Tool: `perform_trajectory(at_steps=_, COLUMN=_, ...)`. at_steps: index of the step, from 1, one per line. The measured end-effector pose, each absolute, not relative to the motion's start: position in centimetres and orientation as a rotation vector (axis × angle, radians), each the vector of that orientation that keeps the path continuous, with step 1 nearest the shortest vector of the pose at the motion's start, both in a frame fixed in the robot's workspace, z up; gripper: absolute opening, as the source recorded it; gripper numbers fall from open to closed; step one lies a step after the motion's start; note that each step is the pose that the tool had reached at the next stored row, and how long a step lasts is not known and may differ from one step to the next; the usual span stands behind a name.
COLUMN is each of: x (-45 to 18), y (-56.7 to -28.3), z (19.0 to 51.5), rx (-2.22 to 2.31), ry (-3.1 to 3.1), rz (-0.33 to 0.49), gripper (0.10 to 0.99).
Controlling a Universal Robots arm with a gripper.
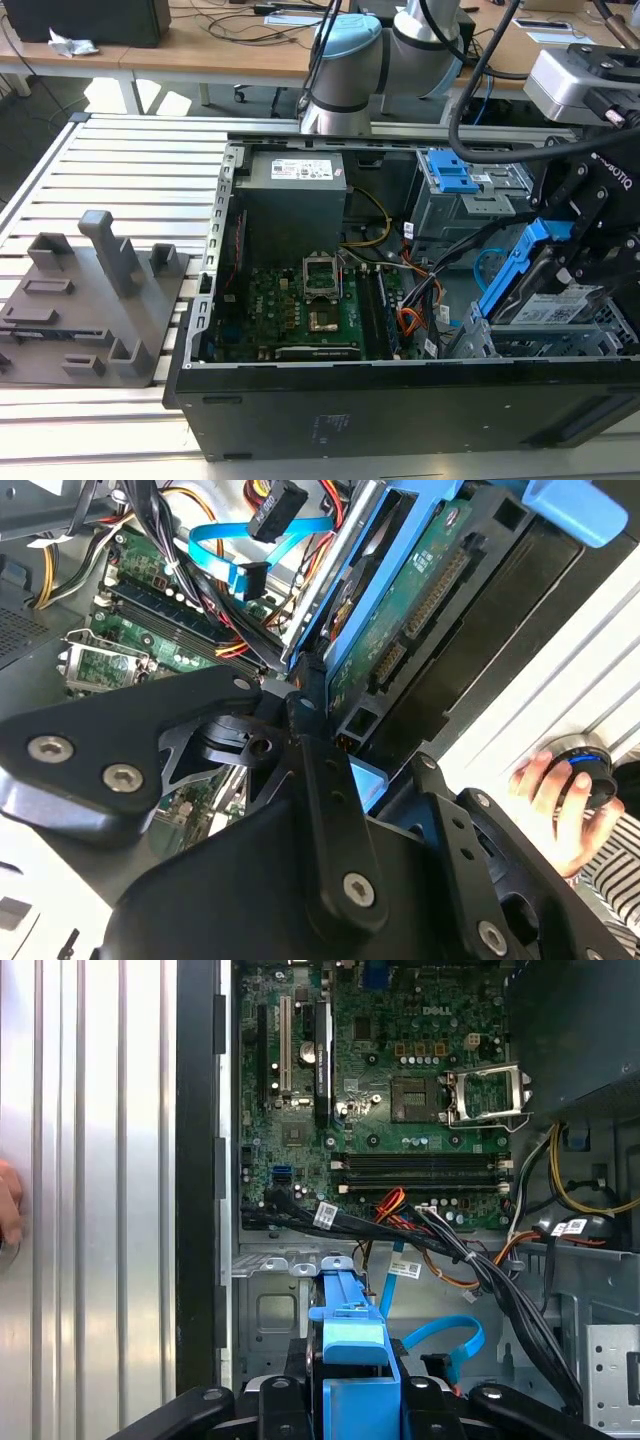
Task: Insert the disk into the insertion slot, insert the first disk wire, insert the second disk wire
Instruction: 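Insert the disk into the insertion slot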
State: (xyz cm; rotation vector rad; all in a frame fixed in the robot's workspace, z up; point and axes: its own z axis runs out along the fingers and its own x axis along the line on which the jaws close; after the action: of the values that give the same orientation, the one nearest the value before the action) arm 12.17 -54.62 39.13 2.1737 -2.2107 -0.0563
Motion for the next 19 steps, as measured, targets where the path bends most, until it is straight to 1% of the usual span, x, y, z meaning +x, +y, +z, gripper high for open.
perform_trajectory(at_steps=4, x=12.17, y=-54.62, z=39.12, rx=2.174, ry=-2.211, rz=-0.056, gripper=0.376)
perform_trajectory(at_steps=5, x=12.16, y=-54.62, z=39.11, rx=2.173, ry=-2.211, rz=-0.056, gripper=0.439)
perform_trajectory(at_steps=14, x=12.17, y=-54.62, z=39.06, rx=2.174, ry=-2.211, rz=-0.056, gripper=0.439)
perform_trajectory(at_steps=15, x=12.17, y=-54.62, z=39.06, rx=2.174, ry=-2.211, rz=-0.056, gripper=0.361)
perform_trajectory(at_steps=16, x=12.17, y=-54.61, z=39.05, rx=2.174, ry=-2.211, rz=-0.056, gripper=0.235)
perform_trajectory(at_steps=18, x=12.17, y=-54.61, z=39.04, rx=2.174, ry=-2.211, rz=-0.056, gripper=0.118)
perform_trajectory(at_steps=19, x=12.17, y=-54.61, z=39.03, rx=2.174, ry=-2.211, rz=-0.056, gripper=0.106)
